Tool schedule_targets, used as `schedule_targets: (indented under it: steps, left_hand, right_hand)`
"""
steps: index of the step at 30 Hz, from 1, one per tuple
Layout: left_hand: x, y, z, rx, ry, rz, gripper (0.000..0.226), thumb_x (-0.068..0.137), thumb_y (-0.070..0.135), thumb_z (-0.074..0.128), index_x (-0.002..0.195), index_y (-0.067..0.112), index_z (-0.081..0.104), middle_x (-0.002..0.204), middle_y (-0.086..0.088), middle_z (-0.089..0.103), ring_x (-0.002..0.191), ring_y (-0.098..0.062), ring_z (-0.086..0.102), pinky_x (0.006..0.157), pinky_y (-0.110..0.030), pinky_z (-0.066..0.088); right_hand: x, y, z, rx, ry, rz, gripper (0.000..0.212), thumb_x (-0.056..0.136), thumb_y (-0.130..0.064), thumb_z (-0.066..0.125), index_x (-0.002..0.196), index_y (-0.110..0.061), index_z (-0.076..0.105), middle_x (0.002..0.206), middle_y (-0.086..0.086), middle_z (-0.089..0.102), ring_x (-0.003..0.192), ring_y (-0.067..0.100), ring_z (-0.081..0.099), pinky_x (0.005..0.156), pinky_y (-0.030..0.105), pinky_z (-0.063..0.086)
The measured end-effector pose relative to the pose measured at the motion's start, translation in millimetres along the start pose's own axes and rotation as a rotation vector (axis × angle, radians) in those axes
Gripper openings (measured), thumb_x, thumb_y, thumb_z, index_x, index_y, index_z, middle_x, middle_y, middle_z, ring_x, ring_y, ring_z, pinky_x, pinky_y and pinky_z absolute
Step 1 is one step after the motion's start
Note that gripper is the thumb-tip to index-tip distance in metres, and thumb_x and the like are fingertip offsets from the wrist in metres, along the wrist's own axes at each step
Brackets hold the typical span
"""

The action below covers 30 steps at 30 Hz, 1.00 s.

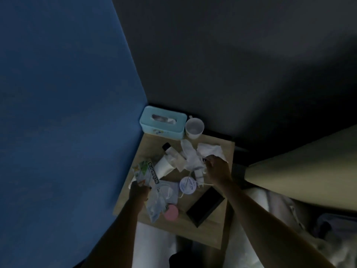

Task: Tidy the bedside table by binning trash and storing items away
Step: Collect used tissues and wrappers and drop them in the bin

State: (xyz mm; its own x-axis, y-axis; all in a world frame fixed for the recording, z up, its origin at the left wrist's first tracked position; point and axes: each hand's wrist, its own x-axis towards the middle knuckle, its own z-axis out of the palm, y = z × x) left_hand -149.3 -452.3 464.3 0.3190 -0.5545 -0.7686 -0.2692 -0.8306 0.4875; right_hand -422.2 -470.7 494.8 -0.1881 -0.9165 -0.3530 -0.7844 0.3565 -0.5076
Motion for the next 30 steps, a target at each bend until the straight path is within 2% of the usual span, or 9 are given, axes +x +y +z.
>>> schedule_targets:
  steps: [3,6,11,15,18,22,24,26,30]
  left_hand:
    - [14.9,-14.9,8.0,-0.027,0.026,-0.011,0.038,0.08,0.005,0.07,0.114,-0.006,0.058,0.105,-0.027,0.066,0.087,-0.037,0.065,0.063,-0.034,0.052]
    - [24.9,-25.8,10.8,-0.062,0.055,0.013,0.043,0.077,0.006,0.073,0.117,-0.002,0.059,0.111,-0.022,0.067,0.101,-0.036,0.064,0.086,-0.045,0.053]
    - [9.9,-35.9,5.0,-0.123,0.089,0.013,0.048,0.073,0.015,0.076,0.115,0.0,0.059,0.107,-0.016,0.067,0.098,-0.033,0.064,0.077,-0.038,0.052]
    - [-12.0,-42.4,-14.1,-0.091,0.117,0.058,0.029,0.074,0.012,0.074,0.098,-0.002,0.066,0.095,-0.02,0.071,0.092,-0.038,0.067,0.07,-0.035,0.049]
    - [-25.4,-39.7,-25.7,-0.071,0.158,0.124,0.023,0.079,0.012,0.072,0.099,0.0,0.067,0.099,-0.013,0.071,0.091,-0.03,0.066,0.075,-0.032,0.051]
    - [-44.7,-31.2,-35.0,0.003,0.213,0.254,0.005,0.086,0.011,0.066,0.083,0.013,0.062,0.075,0.004,0.061,0.072,-0.013,0.061,0.056,-0.013,0.038]
    - [-47.2,-28.3,-32.6,0.049,0.235,0.324,0.026,0.089,0.014,0.062,0.069,0.025,0.05,0.065,0.013,0.051,0.063,-0.006,0.053,0.054,-0.011,0.035]
    - [-52.3,-26.4,-26.8,0.106,0.257,0.378,0.023,0.092,0.021,0.058,0.071,0.023,0.049,0.066,0.01,0.052,0.065,-0.01,0.055,0.054,-0.018,0.037]
    - [-34.5,-31.0,-10.6,0.049,0.339,0.514,0.018,0.086,0.028,0.063,0.088,0.011,0.067,0.09,-0.009,0.07,0.087,-0.026,0.066,0.068,-0.023,0.041]
  right_hand:
    - [7.3,12.9,25.3,0.046,-0.007,0.055,0.038,0.098,-0.019,0.046,0.135,-0.01,0.048,0.132,0.014,0.057,0.122,0.025,0.054,0.095,0.031,0.044]
    - [12.1,22.1,45.8,-0.035,0.063,0.066,0.061,0.094,-0.02,0.053,0.148,-0.016,0.026,0.151,0.013,0.035,0.139,0.029,0.035,0.106,0.041,0.04]
    - [-2.7,25.5,58.5,-0.195,0.016,0.076,0.074,0.088,-0.034,0.056,0.15,-0.022,0.017,0.159,0.012,0.016,0.145,0.035,0.019,0.113,0.051,0.03]
    - [-9.0,0.1,49.4,-0.143,-0.015,-0.017,0.061,0.09,-0.03,0.056,0.145,-0.021,0.033,0.156,0.011,0.026,0.144,0.031,0.023,0.114,0.05,0.029]
    - [-5.7,-19.8,41.3,-0.083,-0.029,-0.057,0.055,0.088,-0.029,0.059,0.139,-0.021,0.041,0.149,0.011,0.039,0.137,0.028,0.036,0.107,0.046,0.04]
    - [9.2,-26.4,47.1,-0.102,-0.034,-0.119,0.053,0.083,-0.038,0.058,0.132,-0.022,0.047,0.135,0.009,0.052,0.123,0.027,0.049,0.098,0.043,0.046]
    - [17.4,-21.4,51.7,-0.111,-0.001,-0.151,0.052,0.08,-0.041,0.055,0.128,-0.021,0.051,0.13,0.008,0.056,0.119,0.026,0.052,0.097,0.041,0.045]
    - [17.4,-12.1,50.7,-0.093,0.048,-0.16,0.048,0.082,-0.034,0.061,0.128,-0.018,0.053,0.129,0.007,0.057,0.12,0.025,0.052,0.1,0.041,0.044]
    - [37.3,14.9,55.1,-0.144,0.147,-0.249,0.039,0.083,-0.028,0.063,0.118,-0.013,0.06,0.123,0.011,0.061,0.114,0.027,0.056,0.098,0.039,0.045]
